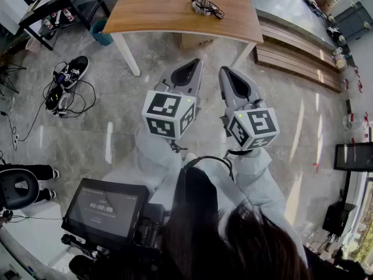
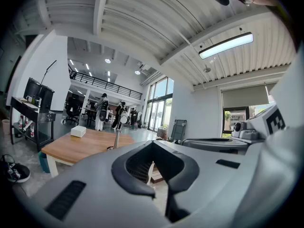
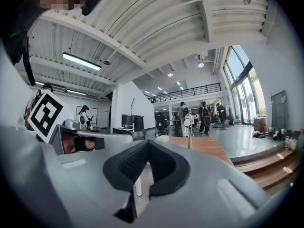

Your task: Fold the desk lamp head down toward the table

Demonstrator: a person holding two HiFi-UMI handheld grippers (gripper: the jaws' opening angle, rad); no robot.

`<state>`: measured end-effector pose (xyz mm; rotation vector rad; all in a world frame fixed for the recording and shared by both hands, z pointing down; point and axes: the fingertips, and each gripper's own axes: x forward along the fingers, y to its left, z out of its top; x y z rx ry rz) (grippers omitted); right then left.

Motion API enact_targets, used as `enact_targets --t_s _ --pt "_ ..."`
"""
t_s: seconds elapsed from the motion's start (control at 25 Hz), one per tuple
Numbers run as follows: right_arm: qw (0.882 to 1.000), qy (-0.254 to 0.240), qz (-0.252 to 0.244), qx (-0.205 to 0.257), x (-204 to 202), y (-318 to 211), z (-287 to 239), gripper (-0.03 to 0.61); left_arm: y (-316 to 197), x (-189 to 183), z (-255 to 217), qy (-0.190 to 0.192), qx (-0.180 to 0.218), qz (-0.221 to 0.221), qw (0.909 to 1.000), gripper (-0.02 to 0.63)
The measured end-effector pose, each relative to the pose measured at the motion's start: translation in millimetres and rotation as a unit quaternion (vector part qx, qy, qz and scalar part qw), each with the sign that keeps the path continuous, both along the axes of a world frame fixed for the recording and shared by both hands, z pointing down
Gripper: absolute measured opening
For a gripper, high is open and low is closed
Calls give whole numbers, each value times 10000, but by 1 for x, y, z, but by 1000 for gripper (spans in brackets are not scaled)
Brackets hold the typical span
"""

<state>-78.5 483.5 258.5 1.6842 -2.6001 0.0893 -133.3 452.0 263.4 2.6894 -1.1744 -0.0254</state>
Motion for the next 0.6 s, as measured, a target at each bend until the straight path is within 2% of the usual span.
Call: enact_targets --t_s 0.6 --pt "9999 -78 78 59 5 -7 3 2 -9 -2 10 -49 -106 -84 9999 2"
